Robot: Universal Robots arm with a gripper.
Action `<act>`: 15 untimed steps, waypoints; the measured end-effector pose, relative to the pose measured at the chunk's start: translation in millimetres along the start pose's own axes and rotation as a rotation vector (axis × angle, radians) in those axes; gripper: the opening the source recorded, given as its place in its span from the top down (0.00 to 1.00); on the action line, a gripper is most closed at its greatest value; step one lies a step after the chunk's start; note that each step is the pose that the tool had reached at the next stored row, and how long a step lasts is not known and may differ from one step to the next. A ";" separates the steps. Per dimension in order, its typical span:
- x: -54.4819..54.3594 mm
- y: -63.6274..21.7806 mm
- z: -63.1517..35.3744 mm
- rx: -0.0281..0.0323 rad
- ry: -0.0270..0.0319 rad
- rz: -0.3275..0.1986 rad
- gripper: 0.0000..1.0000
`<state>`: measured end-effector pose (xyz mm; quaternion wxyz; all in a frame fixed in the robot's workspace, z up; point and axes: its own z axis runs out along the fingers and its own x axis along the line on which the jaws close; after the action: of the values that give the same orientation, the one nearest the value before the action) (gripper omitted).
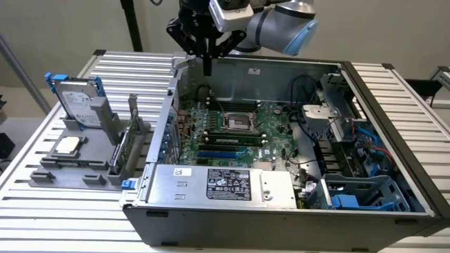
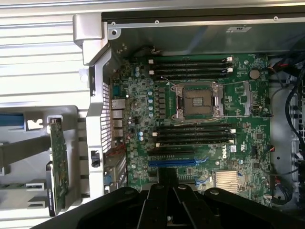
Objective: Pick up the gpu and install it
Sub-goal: 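Reach for the gpu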
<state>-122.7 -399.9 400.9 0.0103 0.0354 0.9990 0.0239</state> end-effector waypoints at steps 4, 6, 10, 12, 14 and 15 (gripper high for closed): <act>11.3 -9.3 -0.5 -0.0003 -0.0003 0.000 0.89; 19.7 -14.2 -0.9 -0.0003 -0.0008 0.000 0.89; 37.3 -22.9 -1.3 -0.0004 -0.0017 0.000 0.89; 46.1 -26.4 -1.2 -0.0003 -0.0017 0.000 0.89; 55.0 -29.5 -0.7 -0.0003 -0.0018 0.000 0.89; 59.5 -30.9 -0.3 -0.0004 -0.0018 0.000 0.89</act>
<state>-184.2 -426.5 398.6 0.0112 0.0353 0.9990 0.0241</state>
